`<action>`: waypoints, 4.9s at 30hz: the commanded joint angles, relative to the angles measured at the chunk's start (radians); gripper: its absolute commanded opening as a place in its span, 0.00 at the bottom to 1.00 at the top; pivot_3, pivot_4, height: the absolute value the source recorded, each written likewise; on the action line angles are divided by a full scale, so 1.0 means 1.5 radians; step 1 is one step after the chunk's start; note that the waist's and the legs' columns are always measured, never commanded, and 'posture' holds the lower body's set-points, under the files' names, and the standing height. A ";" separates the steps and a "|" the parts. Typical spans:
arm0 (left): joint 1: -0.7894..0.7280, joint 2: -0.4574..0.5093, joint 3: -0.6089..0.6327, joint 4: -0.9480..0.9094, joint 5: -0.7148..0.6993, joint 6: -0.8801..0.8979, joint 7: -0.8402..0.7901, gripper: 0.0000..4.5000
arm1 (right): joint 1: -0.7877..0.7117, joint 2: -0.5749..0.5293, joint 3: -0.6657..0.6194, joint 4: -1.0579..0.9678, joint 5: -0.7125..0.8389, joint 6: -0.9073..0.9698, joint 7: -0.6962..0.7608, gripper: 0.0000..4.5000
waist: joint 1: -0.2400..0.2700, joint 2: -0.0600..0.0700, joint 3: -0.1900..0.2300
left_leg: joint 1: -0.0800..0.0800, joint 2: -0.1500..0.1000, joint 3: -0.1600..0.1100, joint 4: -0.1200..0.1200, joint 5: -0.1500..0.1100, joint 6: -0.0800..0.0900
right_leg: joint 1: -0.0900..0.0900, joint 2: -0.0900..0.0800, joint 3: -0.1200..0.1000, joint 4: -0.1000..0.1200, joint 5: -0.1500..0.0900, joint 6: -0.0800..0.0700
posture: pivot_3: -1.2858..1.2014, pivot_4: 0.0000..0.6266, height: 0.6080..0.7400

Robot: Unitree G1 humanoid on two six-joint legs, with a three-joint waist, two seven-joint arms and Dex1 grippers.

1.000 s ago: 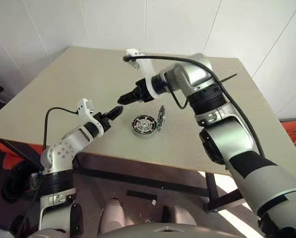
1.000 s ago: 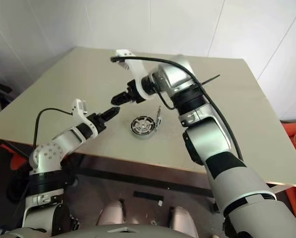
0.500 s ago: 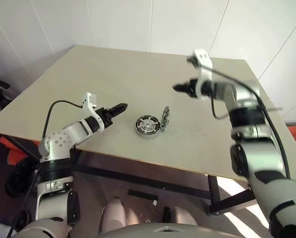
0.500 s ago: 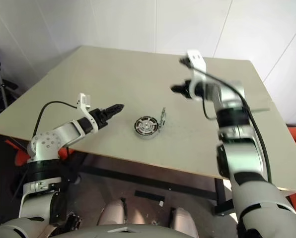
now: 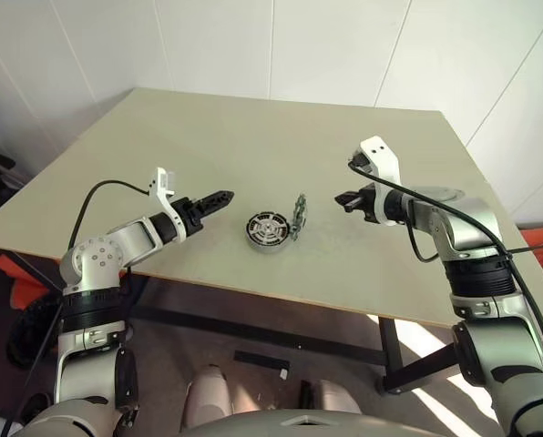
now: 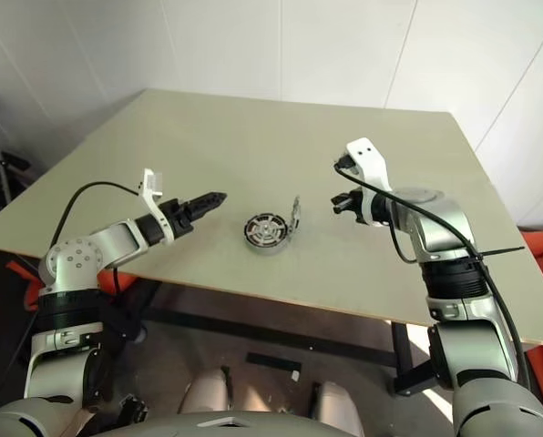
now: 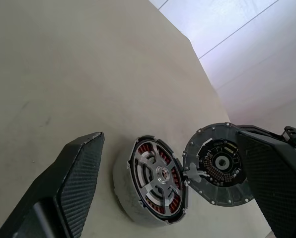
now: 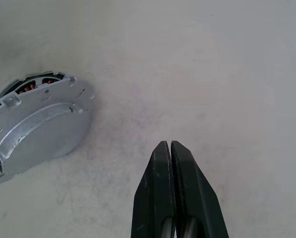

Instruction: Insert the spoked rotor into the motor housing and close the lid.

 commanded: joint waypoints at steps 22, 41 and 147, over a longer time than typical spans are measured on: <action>-0.008 0.000 0.017 -0.013 0.011 -0.003 0.022 1.00 | -0.024 0.108 -0.004 -0.146 0.145 0.133 -0.029 0.01 | -0.001 0.000 0.000 | 0.000 0.000 0.000 -0.001 0.000 0.000 | 0.000 0.000 0.000 0.000 0.000 0.000 | 0.52 0.00 1.00; -0.004 0.000 0.028 -0.022 0.012 -0.004 0.033 1.00 | -0.030 0.173 0.062 0.040 0.102 0.001 -0.041 0.01 | -0.002 0.000 0.000 | 0.000 0.000 0.000 -0.001 0.000 0.000 | -0.001 0.000 0.000 0.000 0.000 0.000 | 0.52 0.00 1.00; -0.031 0.059 0.020 -0.006 0.044 0.003 -0.003 1.00 | 0.082 0.241 0.143 0.129 -0.080 -0.458 -0.011 0.99 | -0.021 0.000 0.000 | -0.002 0.000 0.000 -0.004 -0.001 0.001 | -0.003 0.001 0.000 -0.003 0.000 0.000 | 0.52 0.00 1.00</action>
